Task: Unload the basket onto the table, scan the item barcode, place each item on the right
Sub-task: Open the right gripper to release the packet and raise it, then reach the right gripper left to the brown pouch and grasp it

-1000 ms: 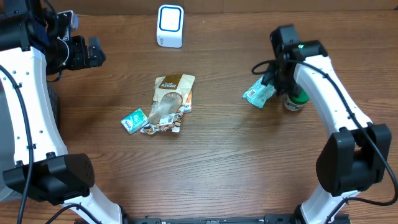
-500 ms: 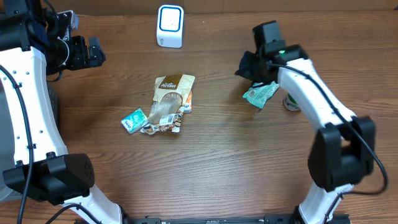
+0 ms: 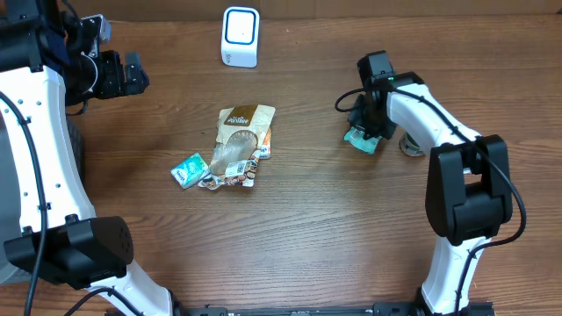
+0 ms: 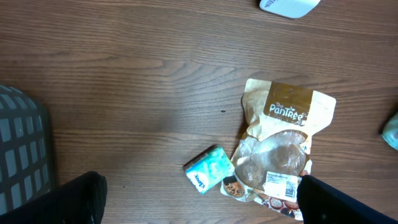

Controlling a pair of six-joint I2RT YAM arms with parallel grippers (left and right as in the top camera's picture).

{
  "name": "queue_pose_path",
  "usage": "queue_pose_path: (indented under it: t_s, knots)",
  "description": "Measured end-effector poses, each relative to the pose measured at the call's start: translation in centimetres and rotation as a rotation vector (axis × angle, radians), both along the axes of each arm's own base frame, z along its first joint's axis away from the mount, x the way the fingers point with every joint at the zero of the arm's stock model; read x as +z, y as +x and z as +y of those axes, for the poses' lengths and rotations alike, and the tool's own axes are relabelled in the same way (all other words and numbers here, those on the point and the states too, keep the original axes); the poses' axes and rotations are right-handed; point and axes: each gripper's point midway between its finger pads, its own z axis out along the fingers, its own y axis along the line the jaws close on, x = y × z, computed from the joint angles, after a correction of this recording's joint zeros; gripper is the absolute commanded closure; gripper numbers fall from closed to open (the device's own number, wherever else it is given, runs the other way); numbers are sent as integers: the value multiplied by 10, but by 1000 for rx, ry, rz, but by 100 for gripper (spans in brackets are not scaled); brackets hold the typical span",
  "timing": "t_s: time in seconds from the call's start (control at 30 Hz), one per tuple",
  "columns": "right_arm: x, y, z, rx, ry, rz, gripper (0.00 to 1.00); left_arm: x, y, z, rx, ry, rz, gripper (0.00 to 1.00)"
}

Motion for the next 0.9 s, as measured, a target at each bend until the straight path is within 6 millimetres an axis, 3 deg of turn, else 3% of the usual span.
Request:
queue_pose_path:
  t_s: [0.3, 0.43, 0.57, 0.7, 0.73, 0.8, 0.9]
  knots:
    - [-2, -16, -32, -27, -32, 82, 87, 0, 0, 0, 0, 0, 0, 0]
    - [3, -18, -34, 23, -20, 105, 85, 0, 0, 0, 0, 0, 0, 1]
    - [30, -5, -13, 125, 93, 76, 72, 0, 0, 0, 0, 0, 0, 0]
    - [74, 0, 28, 236, 295, 3, 55, 0, 0, 0, 0, 0, 0, 0]
    - [90, -2, 45, 274, 377, -19, 50, 0, 0, 0, 0, 0, 0, 0]
    - [101, -9, 67, 325, 460, -22, 46, 0, 0, 0, 0, 0, 0, 0]
    - [100, -28, 103, 399, 528, 19, 38, 0, 0, 0, 0, 0, 0, 0]
